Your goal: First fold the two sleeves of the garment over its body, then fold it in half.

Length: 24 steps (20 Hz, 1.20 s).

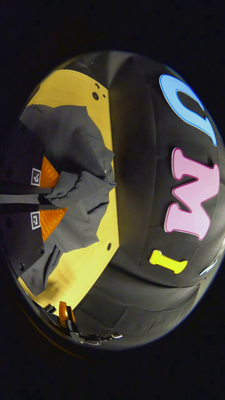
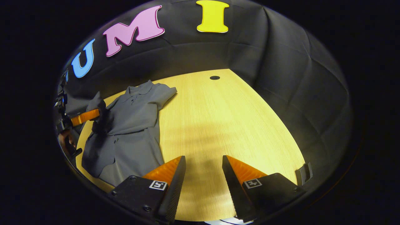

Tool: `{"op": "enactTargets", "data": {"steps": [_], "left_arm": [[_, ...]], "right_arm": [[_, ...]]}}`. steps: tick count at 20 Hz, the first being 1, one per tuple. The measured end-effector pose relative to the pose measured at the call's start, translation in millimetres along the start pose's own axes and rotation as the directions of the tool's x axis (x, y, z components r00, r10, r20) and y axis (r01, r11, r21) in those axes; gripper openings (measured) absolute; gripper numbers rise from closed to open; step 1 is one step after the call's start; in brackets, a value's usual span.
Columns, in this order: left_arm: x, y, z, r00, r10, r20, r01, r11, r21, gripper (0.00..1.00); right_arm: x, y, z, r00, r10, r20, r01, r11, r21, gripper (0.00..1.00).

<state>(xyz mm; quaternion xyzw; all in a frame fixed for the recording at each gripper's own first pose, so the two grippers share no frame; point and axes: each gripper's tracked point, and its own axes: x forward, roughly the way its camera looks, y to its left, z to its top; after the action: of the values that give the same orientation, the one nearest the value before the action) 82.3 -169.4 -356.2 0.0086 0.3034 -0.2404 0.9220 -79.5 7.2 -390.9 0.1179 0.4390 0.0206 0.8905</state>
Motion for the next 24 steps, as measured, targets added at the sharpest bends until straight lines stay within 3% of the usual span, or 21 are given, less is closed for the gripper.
{"op": "enactTargets", "data": {"steps": [4,5,7,10,11,12,14,16,19,24], "left_arm": [[18.5,-14.3,-29.6,0.998,0.0,-0.066,0.003,0.999,0.048,0.12],[21.0,-19.2,-34.3,0.997,-0.003,-0.076,0.007,0.998,0.056,0.17],[24.2,-26.4,-39.9,0.996,-0.014,-0.091,0.019,0.998,0.062,0.17],[21.0,-39.5,-44.6,0.994,-0.049,-0.098,0.055,0.997,0.054,0.3],[18.9,-43.7,-46.1,0.993,-0.066,-0.097,0.072,0.996,0.049,0.41],[17.1,-47.5,-47.8,0.991,-0.086,-0.102,0.091,0.995,0.043,0.38],[9.0,-58.8,-48.9,0.985,-0.135,-0.107,0.138,0.99,0.024,0.47],[-0.4,-62.5,-49.0,0.983,-0.16,-0.092,0.161,0.987,0.012,0.77],[-20.1,-61.5,-51.0,0.984,-0.168,-0.058,0.169,0.986,0.013,0.96],[-59.5,-33.7,-67.8,0.99,-0.132,-0.054,0.133,0.991,0.008,0.96]], "right_arm": [[0.6,-8.8,-6.7,1.0,0.003,-0.016,-0.003,1.0,0.009,0.74],[0.7,-10.8,-8.6,1.0,0.003,-0.019,-0.002,1.0,0.01,0.74],[2.3,-13.8,-9.5,1.0,0.004,-0.023,-0.004,1.0,0.012,0.74],[2.8,-11.7,-8.4,1.0,0.015,-0.027,-0.015,1.0,0.008,0.74],[4.0,-10.8,-9.5,0.999,0.019,-0.029,-0.019,1.0,0.004,0.74],[3.3,-8.9,-9.4,0.999,0.022,-0.029,-0.022,1.0,0.002,0.74],[1.3,-3.7,-11.8,0.999,0.03,-0.029,-0.03,1.0,0.001,0.74],[1.3,3.1,-15.0,0.999,0.041,-0.036,-0.041,0.999,-0.005,0.74],[2.6,16.2,-21.0,0.997,0.06,-0.044,-0.061,0.998,-0.022,0.74],[-4.0,44.1,-27.8,0.995,0.093,-0.045,-0.095,0.995,-0.04,0.74]]}}
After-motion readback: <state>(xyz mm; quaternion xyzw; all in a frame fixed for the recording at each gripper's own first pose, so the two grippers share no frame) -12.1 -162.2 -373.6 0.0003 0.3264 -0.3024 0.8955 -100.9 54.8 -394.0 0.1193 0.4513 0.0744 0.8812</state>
